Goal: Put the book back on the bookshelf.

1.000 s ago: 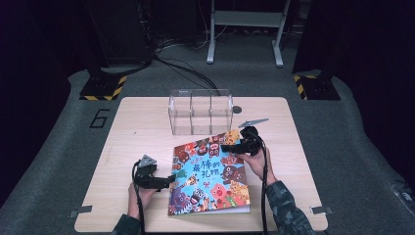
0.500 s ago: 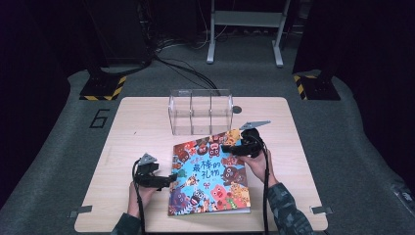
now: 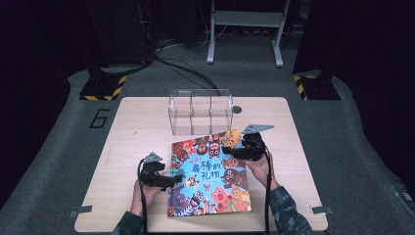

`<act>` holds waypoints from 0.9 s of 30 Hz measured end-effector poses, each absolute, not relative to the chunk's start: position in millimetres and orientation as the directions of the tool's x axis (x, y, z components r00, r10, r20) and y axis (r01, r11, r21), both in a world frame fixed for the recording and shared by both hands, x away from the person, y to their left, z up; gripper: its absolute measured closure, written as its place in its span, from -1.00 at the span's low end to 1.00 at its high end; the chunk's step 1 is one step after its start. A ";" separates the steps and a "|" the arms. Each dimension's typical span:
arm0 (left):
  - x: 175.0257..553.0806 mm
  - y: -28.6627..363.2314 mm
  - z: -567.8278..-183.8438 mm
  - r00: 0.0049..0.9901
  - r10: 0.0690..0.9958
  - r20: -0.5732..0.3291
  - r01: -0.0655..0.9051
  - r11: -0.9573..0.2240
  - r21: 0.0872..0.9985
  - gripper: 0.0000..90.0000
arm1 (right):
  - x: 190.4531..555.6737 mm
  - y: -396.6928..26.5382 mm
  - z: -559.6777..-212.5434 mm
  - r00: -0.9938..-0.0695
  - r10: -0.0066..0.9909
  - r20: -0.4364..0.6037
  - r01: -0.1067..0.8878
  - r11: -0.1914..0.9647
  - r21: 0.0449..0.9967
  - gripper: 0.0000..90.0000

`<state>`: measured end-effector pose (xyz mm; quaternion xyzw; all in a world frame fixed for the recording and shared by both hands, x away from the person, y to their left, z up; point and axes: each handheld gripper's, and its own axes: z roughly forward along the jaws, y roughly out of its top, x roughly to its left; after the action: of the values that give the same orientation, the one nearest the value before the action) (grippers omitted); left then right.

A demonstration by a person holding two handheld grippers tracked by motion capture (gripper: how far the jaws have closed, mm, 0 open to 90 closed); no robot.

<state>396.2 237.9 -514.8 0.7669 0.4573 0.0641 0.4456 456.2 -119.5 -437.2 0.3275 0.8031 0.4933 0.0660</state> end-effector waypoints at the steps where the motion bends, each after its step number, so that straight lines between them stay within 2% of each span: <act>1: 396.2 237.9 -514.8 0.573 0.759 -0.309 0.644 -0.185 0.742 -1.00 | 456.2 -119.5 -437.2 -0.777 0.591 0.217 0.461 0.299 0.836 0.15; 22: 397.1 230.5 -505.7 0.618 0.716 -0.324 0.631 -0.207 0.748 -1.00 | 442.8 -117.5 -428.5 -0.807 0.574 0.140 0.364 0.297 0.883 0.14; 25: 397.2 230.5 -505.6 0.624 0.708 -0.331 0.630 -0.205 0.749 -0.99 | 442.4 -116.8 -428.1 -0.809 0.571 0.139 0.362 0.299 0.883 0.14; 27: 398.1 231.9 -506.6 0.629 0.686 -0.366 0.642 -0.192 0.743 -0.94 | 442.3 -115.7 -427.8 -0.812 0.569 0.128 0.351 0.301 0.886 0.14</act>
<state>398.1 231.9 -506.6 0.7715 0.4302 0.0236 0.4681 442.3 -115.7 -427.8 0.2876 0.7998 0.5163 0.1054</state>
